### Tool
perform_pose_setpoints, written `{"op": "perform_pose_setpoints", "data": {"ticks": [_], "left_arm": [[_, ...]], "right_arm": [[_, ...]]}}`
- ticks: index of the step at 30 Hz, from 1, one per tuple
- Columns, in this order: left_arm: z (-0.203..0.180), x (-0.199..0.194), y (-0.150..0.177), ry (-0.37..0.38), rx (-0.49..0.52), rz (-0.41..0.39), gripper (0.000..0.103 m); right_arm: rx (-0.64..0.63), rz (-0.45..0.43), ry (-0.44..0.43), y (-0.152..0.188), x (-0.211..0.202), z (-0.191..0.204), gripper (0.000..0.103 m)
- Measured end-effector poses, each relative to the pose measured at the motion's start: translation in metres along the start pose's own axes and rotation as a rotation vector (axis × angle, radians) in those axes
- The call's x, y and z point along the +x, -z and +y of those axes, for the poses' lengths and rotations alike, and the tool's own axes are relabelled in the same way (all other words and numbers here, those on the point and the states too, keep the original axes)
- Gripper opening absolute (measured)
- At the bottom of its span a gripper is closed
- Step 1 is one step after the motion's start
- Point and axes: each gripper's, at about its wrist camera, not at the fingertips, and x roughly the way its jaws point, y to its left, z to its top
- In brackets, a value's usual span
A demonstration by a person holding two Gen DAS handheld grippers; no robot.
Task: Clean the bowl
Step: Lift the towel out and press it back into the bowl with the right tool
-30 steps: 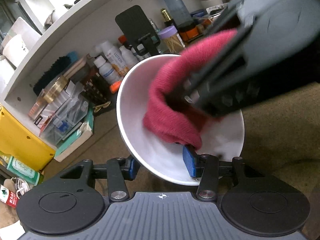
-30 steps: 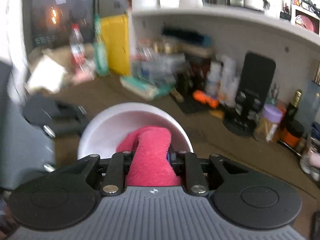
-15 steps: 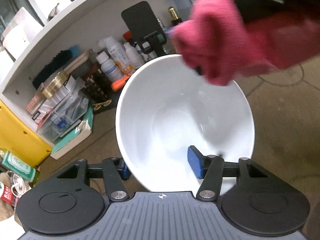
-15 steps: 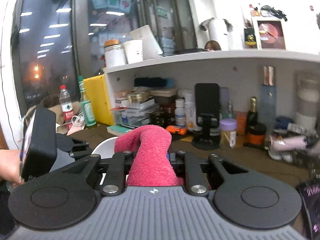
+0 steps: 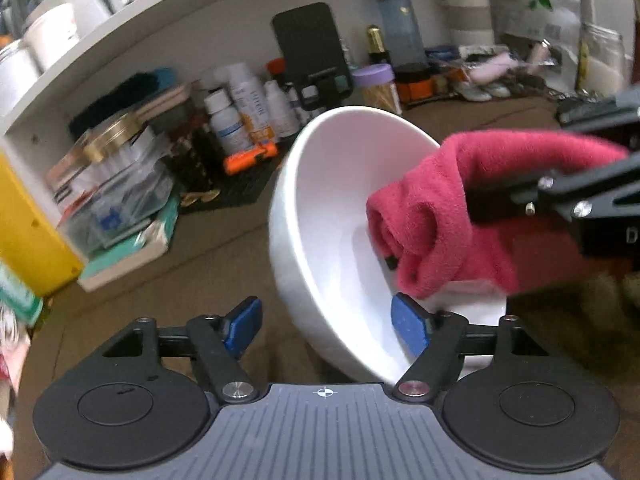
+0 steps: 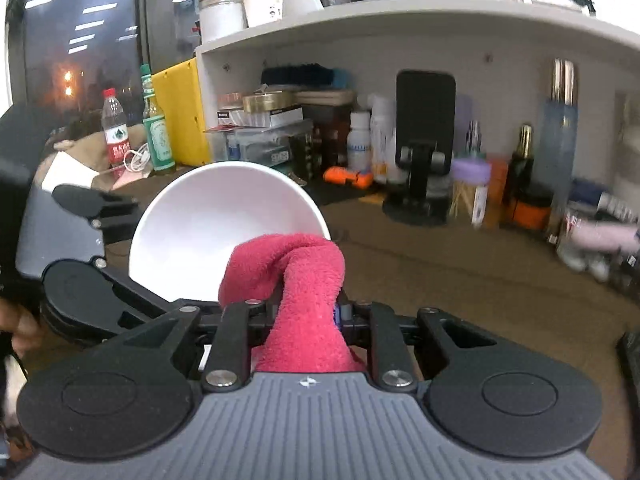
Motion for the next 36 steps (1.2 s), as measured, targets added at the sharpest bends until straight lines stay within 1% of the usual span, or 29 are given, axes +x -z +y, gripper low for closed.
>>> {"op": "perform_pose_setpoints", "data": {"ticks": [2, 4, 5, 6, 7, 8, 10, 11, 12, 14, 15, 16, 18, 19, 20, 22, 23, 25, 28, 31, 32, 34, 36], "left_arm": [[0.003, -0.003, 0.007, 0.005, -0.102, -0.015, 0.081], [0.012, -0.002, 0.019, 0.039, -0.306, -0.023, 0.090], [0.012, 0.001, 0.024, 0.070, -0.364, -0.020, 0.098], [0.011, 0.000, 0.025, 0.064, -0.353, -0.027, 0.101], [0.006, 0.000, 0.024, 0.050, -0.336, -0.035, 0.101], [0.007, 0.001, 0.023, 0.056, -0.338, -0.030, 0.101], [0.009, 0.004, 0.020, 0.069, -0.342, -0.021, 0.097], [0.010, 0.006, 0.018, 0.075, -0.343, -0.018, 0.087], [0.011, 0.006, 0.017, 0.085, -0.322, -0.024, 0.066], [0.012, 0.007, 0.013, 0.103, -0.282, -0.036, 0.043], [0.011, 0.006, 0.013, 0.105, -0.258, -0.036, 0.039], [0.011, 0.004, 0.012, 0.106, -0.235, -0.037, 0.038], [0.011, 0.002, 0.011, 0.110, -0.188, -0.038, 0.037], [0.010, 0.000, 0.010, 0.111, -0.164, -0.038, 0.036], [0.009, -0.001, 0.009, 0.098, -0.133, -0.039, 0.033], [0.007, -0.004, 0.006, 0.081, -0.074, -0.036, 0.032], [0.006, -0.005, 0.005, 0.076, -0.047, -0.034, 0.031], [0.001, -0.007, 0.003, 0.068, 0.004, -0.025, 0.032], [-0.006, -0.009, 0.002, 0.056, 0.069, -0.009, 0.033], [-0.003, -0.008, 0.002, 0.065, 0.075, -0.001, 0.034], [-0.003, -0.008, 0.002, 0.067, 0.075, 0.000, 0.034], [0.000, -0.007, 0.003, 0.076, 0.073, 0.002, 0.035], [0.002, -0.006, 0.002, 0.074, 0.071, 0.002, 0.036]], "right_arm": [[0.068, -0.005, -0.008, 0.004, 0.002, -0.006, 0.022], [0.138, -0.010, -0.023, 0.009, 0.001, -0.013, 0.022], [0.183, -0.015, -0.032, 0.012, 0.001, -0.016, 0.022], [0.215, -0.024, -0.040, 0.015, -0.001, -0.018, 0.022], [0.233, -0.033, -0.046, 0.017, -0.003, -0.019, 0.022], [0.245, -0.049, -0.056, 0.019, -0.006, -0.019, 0.022], [0.232, -0.090, -0.064, 0.018, -0.014, -0.017, 0.022], [0.203, -0.115, -0.048, 0.014, -0.021, -0.014, 0.022], [0.182, -0.132, -0.037, 0.011, -0.027, -0.012, 0.022], [0.137, -0.149, -0.018, 0.003, -0.034, -0.008, 0.022], [0.106, -0.160, -0.005, -0.002, -0.039, -0.005, 0.022], [0.066, -0.165, 0.006, -0.007, -0.043, -0.001, 0.022], [-0.036, -0.125, 0.004, -0.017, -0.046, 0.012, 0.022], [-0.048, -0.103, -0.001, -0.018, -0.045, 0.015, 0.022], [-0.079, -0.049, -0.004, -0.019, -0.041, 0.021, 0.022], [-0.157, 0.029, 0.034, -0.017, -0.029, 0.033, 0.022], [-0.191, 0.060, 0.058, -0.016, -0.020, 0.037, 0.022], [-0.212, 0.104, 0.088, -0.019, 0.001, 0.039, 0.022], [-0.211, 0.108, 0.085, -0.030, 0.016, 0.040, 0.021], [-0.192, 0.082, 0.040, -0.047, 0.024, 0.042, 0.021], [-0.177, 0.070, 0.015, -0.050, 0.024, 0.042, 0.021], [-0.117, 0.029, -0.065, -0.056, 0.016, 0.036, 0.020], [-0.021, -0.018, -0.137, -0.060, 0.001, 0.026, 0.020]]}}
